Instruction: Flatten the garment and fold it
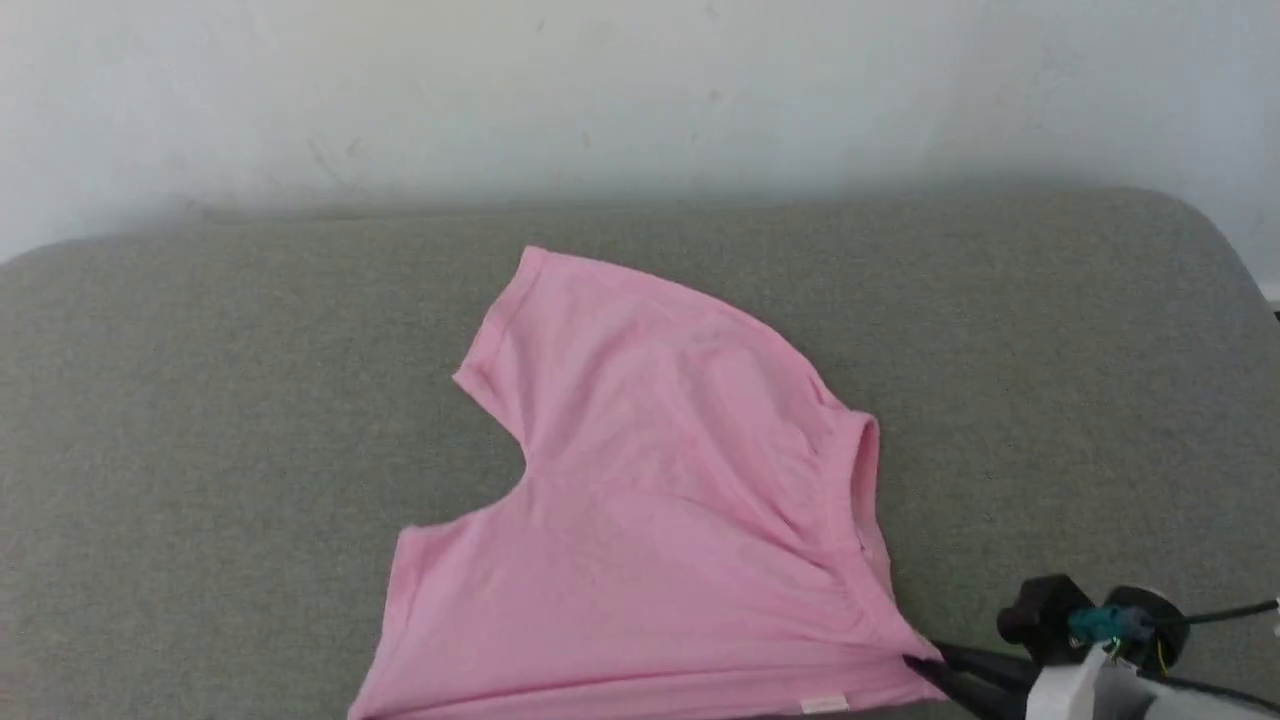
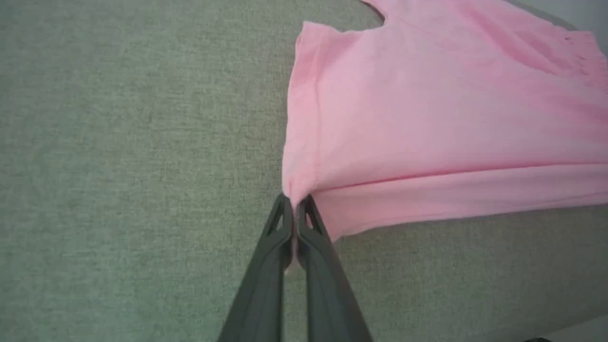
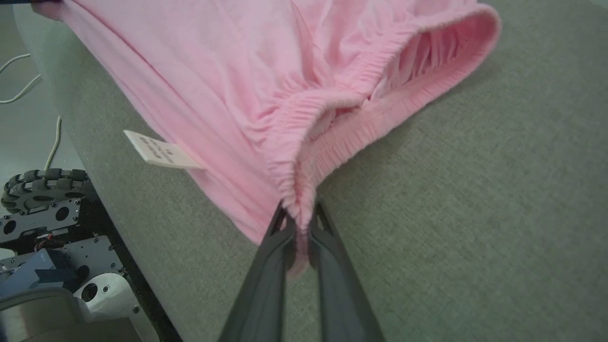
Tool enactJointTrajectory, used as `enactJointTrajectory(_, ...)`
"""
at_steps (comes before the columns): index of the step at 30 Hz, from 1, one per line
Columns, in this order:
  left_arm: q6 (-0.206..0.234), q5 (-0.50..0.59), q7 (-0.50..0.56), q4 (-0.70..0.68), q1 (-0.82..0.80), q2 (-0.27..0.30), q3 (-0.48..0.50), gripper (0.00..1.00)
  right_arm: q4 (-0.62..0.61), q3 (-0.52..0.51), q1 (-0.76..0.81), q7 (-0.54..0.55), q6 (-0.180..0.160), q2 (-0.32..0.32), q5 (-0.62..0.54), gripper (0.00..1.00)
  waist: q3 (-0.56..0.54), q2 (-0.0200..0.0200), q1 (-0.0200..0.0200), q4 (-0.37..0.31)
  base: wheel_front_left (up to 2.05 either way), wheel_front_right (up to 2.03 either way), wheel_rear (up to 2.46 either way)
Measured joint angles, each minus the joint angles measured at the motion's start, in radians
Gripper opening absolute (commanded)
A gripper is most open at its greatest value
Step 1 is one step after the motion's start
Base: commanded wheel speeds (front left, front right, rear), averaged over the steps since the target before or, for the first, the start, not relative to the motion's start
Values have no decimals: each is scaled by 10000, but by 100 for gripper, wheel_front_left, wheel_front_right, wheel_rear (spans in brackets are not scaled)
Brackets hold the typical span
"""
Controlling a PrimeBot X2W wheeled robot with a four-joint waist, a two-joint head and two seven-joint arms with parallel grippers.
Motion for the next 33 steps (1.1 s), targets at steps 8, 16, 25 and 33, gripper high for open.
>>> enactJointTrajectory(8, 209, -6, 198, -405, 633, 291, -174, 0, -700, -725, 1516, 420, 0, -268, 36, 0, -381, 0, 3, 289, 0, 0, 0)
enactJointTrajectory(16, 29, 984, 324, -332, -1461, 625, -146, 0, -1233, -2470, 1615, 610, -4, 59, -483, 0, -80, 0, 4, 216, 0, 0, 0)
enactJointTrajectory(25, -878, 1998, 1055, 731, -4974, 284, -460, 0, -1616, -4008, 1352, 1212, -8, 577, -886, 0, 727, 0, 4, -177, 0, 0, 0)
enactJointTrajectory(33, -1524, 2548, 1296, 2499, -7794, -435, -616, 0, -1542, -4874, 299, 1427, -8, 1285, -959, 0, 1883, 0, 6, -613, 0, 0, 0)
